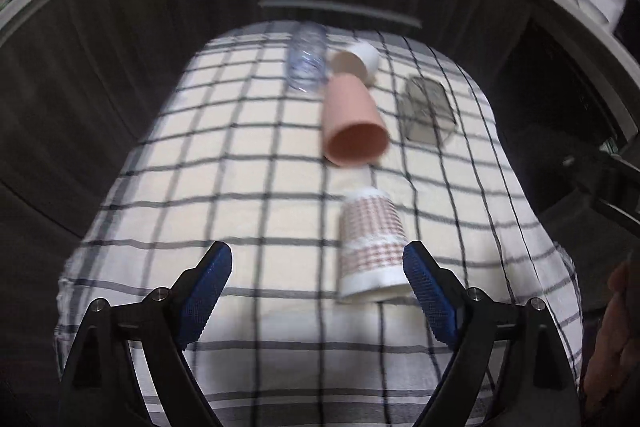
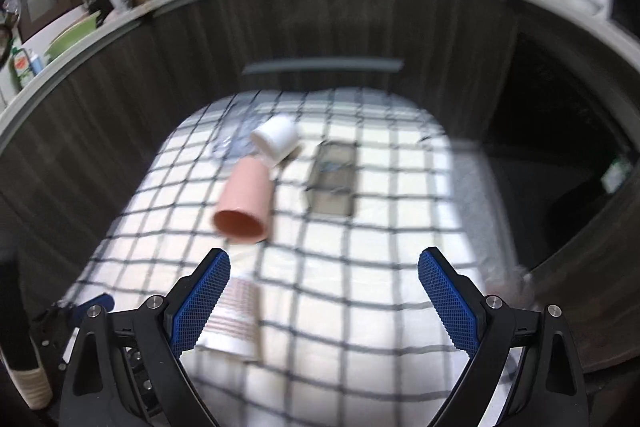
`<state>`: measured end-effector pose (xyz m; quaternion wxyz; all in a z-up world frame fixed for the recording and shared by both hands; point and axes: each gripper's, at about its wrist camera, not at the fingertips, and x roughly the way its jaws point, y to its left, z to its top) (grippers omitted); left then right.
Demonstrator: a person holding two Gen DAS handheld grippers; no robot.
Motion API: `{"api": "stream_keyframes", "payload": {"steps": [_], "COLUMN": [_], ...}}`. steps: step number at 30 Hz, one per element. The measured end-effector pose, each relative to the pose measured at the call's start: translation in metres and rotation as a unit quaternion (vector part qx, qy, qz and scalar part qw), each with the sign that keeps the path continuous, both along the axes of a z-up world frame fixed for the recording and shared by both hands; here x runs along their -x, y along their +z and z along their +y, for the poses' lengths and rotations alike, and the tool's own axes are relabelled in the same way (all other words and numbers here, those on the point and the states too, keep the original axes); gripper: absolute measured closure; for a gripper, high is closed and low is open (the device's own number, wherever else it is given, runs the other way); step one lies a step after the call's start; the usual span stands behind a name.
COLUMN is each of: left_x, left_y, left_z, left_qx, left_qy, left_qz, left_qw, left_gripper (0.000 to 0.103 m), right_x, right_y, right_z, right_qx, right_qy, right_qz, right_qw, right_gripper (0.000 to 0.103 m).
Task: Flip cup upside down
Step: 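Close the right gripper around the standing paper cup, then lift the paper cup with the right gripper and rotate it rim down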
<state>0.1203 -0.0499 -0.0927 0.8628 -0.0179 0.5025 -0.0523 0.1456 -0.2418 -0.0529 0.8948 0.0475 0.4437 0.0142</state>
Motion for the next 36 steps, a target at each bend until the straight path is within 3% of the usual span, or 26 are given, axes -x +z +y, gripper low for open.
{"api": "stream_keyframes", "payload": {"steps": [5,13,18,27,30,35,36], "left_x": [-0.006,-0.013,-0.027,-0.039,-0.041,-0.044,-0.044], "left_y": [0.012,0.013,-0.001,-0.029,-0.034,-0.039,-0.039], "left_z": [0.033,0.063,0.083,0.1,0.102,0.102,0.102], "left_qx": [0.008,0.017,0.026,0.043,0.046,0.05,0.05], "left_qy": [0.042,0.07,0.092,0.113,0.114,0.111,0.111], "left_qz": [-0.012,-0.019,-0.01,0.017,0.022,0.026,0.027], "left_qw": [0.999,0.9972,0.9954,0.9925,0.9922,0.9922,0.9922], "left_gripper": [0.015,0.015,0.015,0.015,0.015,0.015,0.015], "right_x": [-0.043,-0.086,-0.109,-0.124,-0.127,-0.125,-0.125], "right_y": [-0.015,-0.051,-0.084,-0.138,-0.155,-0.173,-0.175], "right_z": [0.033,0.106,0.114,0.123,0.124,0.123,0.123], "right_qx": [-0.027,0.029,0.036,0.041,0.043,0.035,0.033], "right_qy": [0.053,0.135,0.126,0.108,0.102,0.102,0.101], "right_qz": [0.111,0.234,0.311,0.394,0.415,0.439,0.44], "right_qw": [0.992,0.962,0.941,0.912,0.903,0.892,0.892], "right_gripper": [0.008,0.008,0.01,0.016,0.022,0.048,0.048]}}
